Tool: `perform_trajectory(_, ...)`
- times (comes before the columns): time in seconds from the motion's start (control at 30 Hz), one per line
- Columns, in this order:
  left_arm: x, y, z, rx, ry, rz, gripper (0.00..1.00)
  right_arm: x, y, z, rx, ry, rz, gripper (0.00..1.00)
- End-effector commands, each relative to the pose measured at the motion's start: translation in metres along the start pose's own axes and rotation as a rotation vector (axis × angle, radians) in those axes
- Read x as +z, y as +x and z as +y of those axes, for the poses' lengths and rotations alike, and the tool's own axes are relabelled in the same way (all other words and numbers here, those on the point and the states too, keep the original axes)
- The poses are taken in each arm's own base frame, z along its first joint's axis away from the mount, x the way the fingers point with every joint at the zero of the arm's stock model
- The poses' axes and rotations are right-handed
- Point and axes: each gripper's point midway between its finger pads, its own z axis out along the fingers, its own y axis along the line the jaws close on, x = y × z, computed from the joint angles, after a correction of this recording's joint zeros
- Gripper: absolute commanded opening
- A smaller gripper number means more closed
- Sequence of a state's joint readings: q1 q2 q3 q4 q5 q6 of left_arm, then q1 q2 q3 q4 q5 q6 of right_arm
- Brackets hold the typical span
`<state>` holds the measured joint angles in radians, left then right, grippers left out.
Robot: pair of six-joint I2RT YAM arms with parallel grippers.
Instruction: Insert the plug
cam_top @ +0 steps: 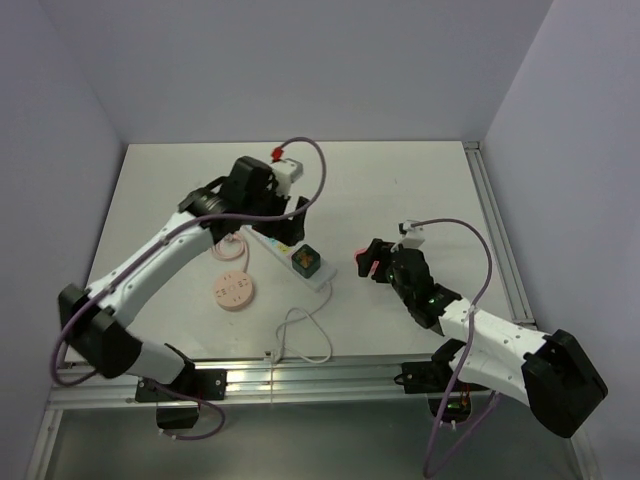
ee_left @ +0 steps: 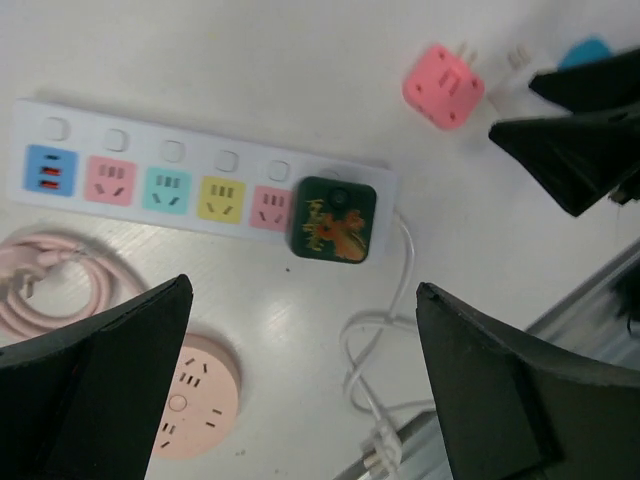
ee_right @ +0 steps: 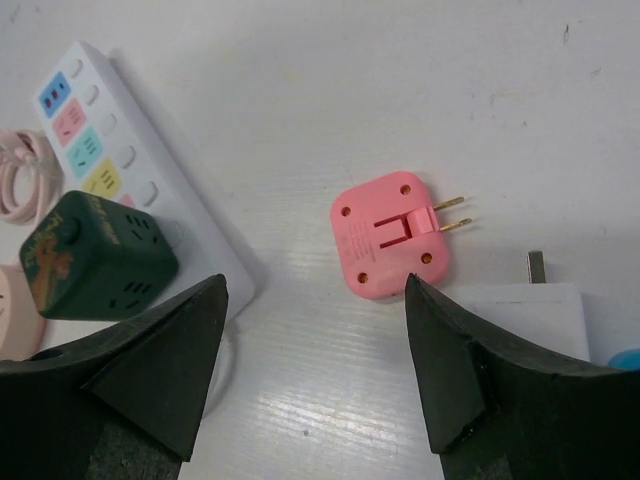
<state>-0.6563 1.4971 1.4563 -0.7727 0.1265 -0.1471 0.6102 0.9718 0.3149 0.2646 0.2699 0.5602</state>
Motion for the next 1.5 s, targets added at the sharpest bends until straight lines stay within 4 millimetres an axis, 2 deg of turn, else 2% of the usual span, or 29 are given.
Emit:
perform_trajectory(0.0,-0.024,-0.031,0.024,-0.127,-0.072,-0.278,1.0,0.006,-0.02,0.005,-0.025,0.026,-0.028,0.79)
perform_trajectory(0.1,-0.05,-0.031,0.047,-0.244,-0.137,-0.452,0.99,0.016,-0.009,0.002,-0.072,0.053,0.033,0.79)
perform_trajectory(0.13,-0.066,-0.034,0.047,-0.263,-0.135,-0.522,0.99,0.018,-0.013,0.005,-0.087,0.05,0.038,0.79)
perform_trajectory(0.17,-0.06,-0.019,0.056,-0.31,-0.163,-0.522,0.99,0.021,-0.011,0.006,-0.1,0.049,0.055,0.79)
perform_trajectory(0.2,-0.064,-0.023,0.057,-0.328,-0.155,-0.57,0.99,0.025,-0.001,0.0,-0.128,0.076,0.105,0.79)
perform_trajectory(0.23,-0.07,-0.021,0.056,-0.339,-0.147,-0.593,0.99,0.029,-0.008,0.005,-0.136,0.083,0.105,0.79)
perform_trajectory(0.3,-0.067,-0.01,0.058,-0.367,-0.15,-0.585,1.0,0.036,0.006,0.0,-0.176,0.101,0.185,0.79)
perform_trajectory(0.33,-0.07,-0.007,0.06,-0.383,-0.161,-0.594,1.0,0.041,0.0,0.005,-0.182,0.103,0.188,0.79)
perform_trajectory(0.37,-0.072,-0.005,0.06,-0.402,-0.163,-0.593,1.0,0.043,0.003,0.005,-0.19,0.11,0.206,0.79)
perform_trajectory(0.4,-0.072,0.0,0.062,-0.41,-0.172,-0.586,1.0,0.047,0.013,-0.002,-0.213,0.133,0.252,0.79)
perform_trajectory(0.43,-0.08,-0.001,0.06,-0.412,-0.164,-0.605,0.99,0.051,0.009,0.001,-0.213,0.138,0.25,0.79)
perform_trajectory(0.5,-0.082,0.006,0.054,-0.411,-0.137,-0.606,1.0,0.055,0.018,-0.005,-0.236,0.169,0.293,0.79)
perform_trajectory(0.53,-0.092,0.006,0.052,-0.408,-0.123,-0.634,0.99,0.058,0.014,-0.003,-0.235,0.175,0.288,0.79)
perform_trajectory(0.6,-0.095,0.014,0.05,-0.405,-0.118,-0.636,1.0,0.061,0.018,-0.009,-0.249,0.208,0.307,0.79)
perform_trajectory(0.63,-0.103,0.014,0.049,-0.4,-0.116,-0.657,0.99,0.062,0.014,-0.011,-0.244,0.233,0.295,0.79)
perform_trajectory(0.73,-0.11,0.021,0.051,-0.396,-0.133,-0.656,0.99,0.067,0.015,-0.016,-0.242,0.257,0.315,0.8)
perform_trajectory(0.8,-0.113,0.024,0.049,-0.388,-0.126,-0.649,0.99,0.069,0.024,-0.023,-0.249,0.289,0.358,0.8)
perform_trajectory(0.83,-0.115,0.025,0.047,-0.384,-0.119,-0.652,1.0,0.073,0.02,-0.022,-0.244,0.3,0.355,0.81)
perform_trajectory(0.9,-0.115,0.027,0.045,-0.374,-0.108,-0.647,1.0,0.074,0.027,-0.028,-0.256,0.328,0.391,0.81)
perform_trajectory(1.27,-0.118,0.029,0.046,-0.367,-0.116,-0.645,0.99,0.079,0.04,-0.027,-0.267,0.324,0.461,0.83)
perform_trajectory(1.47,-0.12,0.031,0.045,-0.363,-0.117,-0.643,0.99,0.077,0.04,-0.024,-0.262,0.299,0.459,0.66)
